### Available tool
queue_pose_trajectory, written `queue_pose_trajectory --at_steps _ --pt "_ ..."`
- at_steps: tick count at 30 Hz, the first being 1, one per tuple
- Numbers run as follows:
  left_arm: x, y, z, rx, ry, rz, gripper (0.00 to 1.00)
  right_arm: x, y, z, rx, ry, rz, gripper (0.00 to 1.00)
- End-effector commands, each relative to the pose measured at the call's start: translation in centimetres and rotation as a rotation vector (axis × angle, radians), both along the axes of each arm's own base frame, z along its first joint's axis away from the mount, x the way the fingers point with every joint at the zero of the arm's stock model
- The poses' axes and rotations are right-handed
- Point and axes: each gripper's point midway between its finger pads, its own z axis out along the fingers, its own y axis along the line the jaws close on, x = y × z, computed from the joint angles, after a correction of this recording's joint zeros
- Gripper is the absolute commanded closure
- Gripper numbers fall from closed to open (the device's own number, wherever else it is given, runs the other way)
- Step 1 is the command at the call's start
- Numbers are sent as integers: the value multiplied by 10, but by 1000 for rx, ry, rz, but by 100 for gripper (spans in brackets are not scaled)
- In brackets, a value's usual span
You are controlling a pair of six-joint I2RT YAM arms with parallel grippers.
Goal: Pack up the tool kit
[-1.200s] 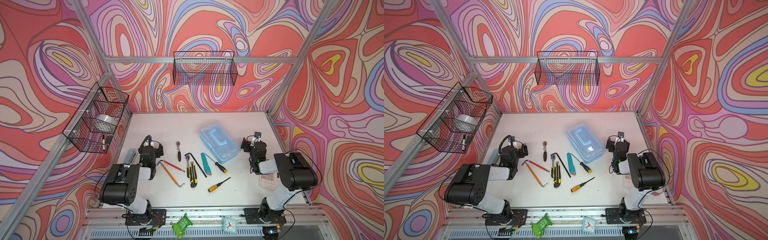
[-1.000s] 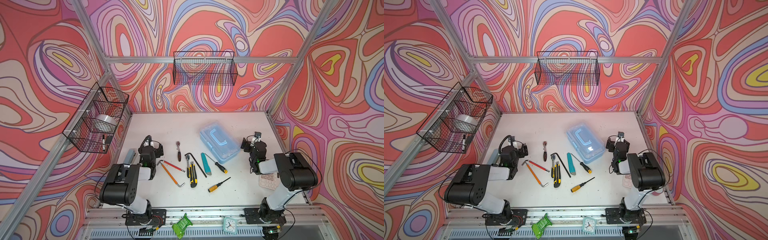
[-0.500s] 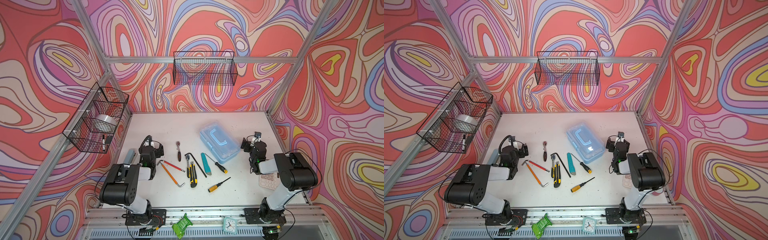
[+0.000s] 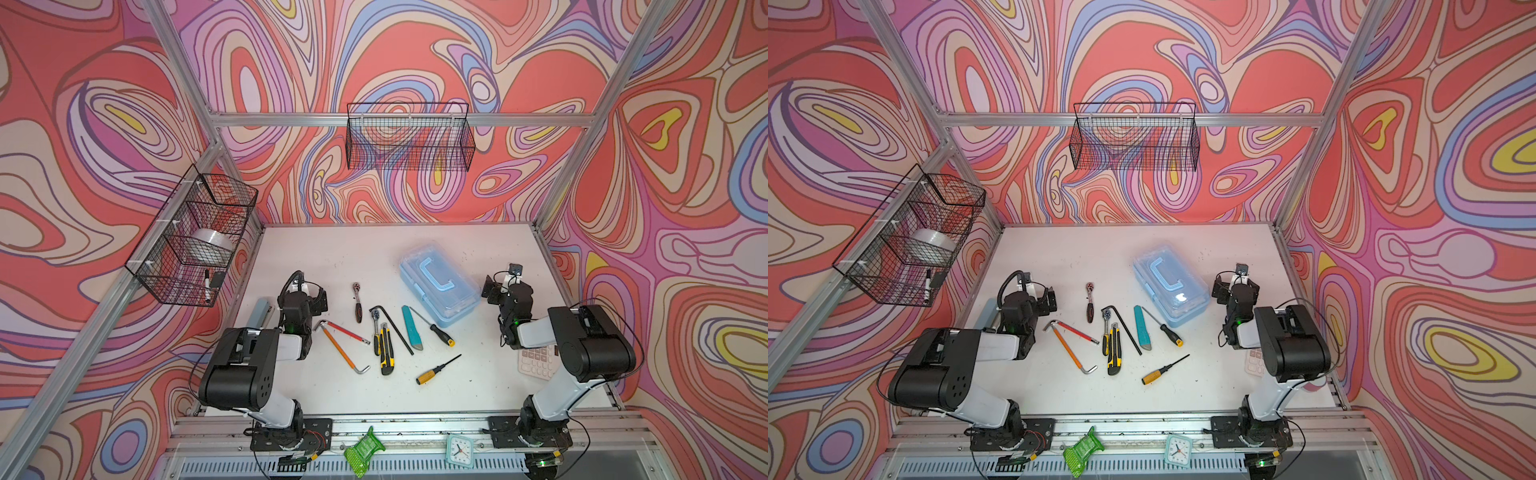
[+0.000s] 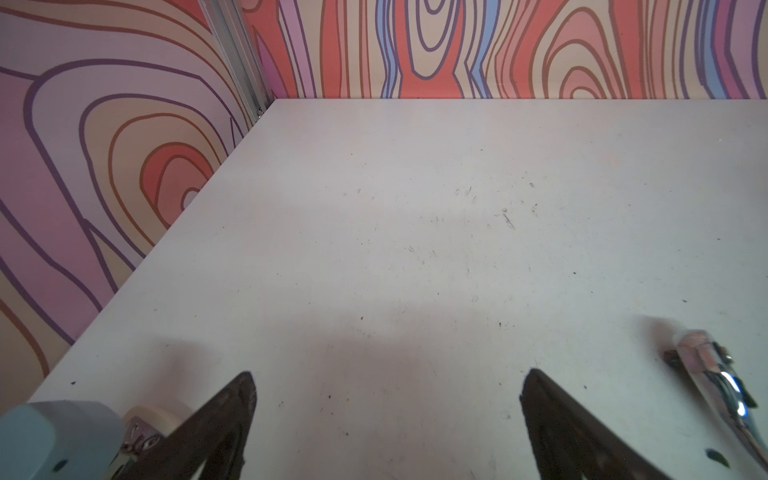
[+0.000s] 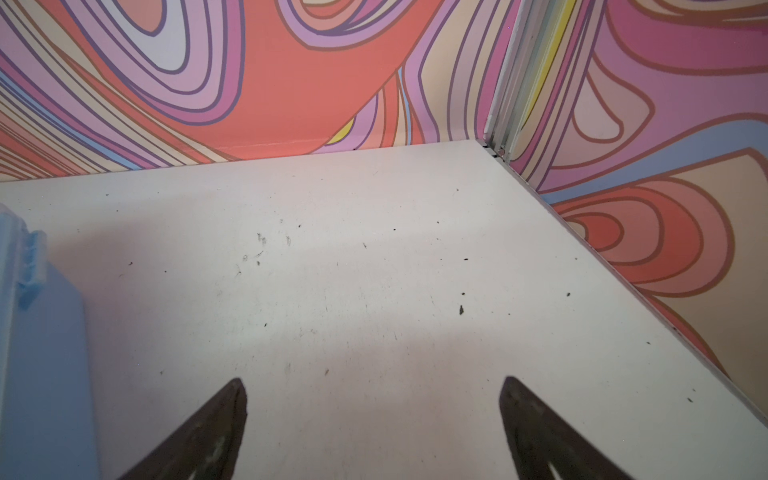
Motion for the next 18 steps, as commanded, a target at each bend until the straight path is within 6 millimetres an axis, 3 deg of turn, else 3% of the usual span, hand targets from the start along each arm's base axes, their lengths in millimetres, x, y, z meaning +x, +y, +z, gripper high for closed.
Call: queue_pose_trajectory --at_steps 1,9,11,15,18 --pt "2 -1 5 4 -17 -10 0 2 -1 4 4 -11 -3 2" --pt "2 -1 5 5 -16 -11 0 2 -1 4 5 -11 -4 2" --pt "2 -1 7 8 -23 -11 0 2 -1 4 4 -13 -3 6" --pt "-2 2 35 -7 28 14 0 -2 -6 21 11 -28 -36 8" --pt "-10 3 63 -90 70 58 0 0 -4 34 37 71 -31 8"
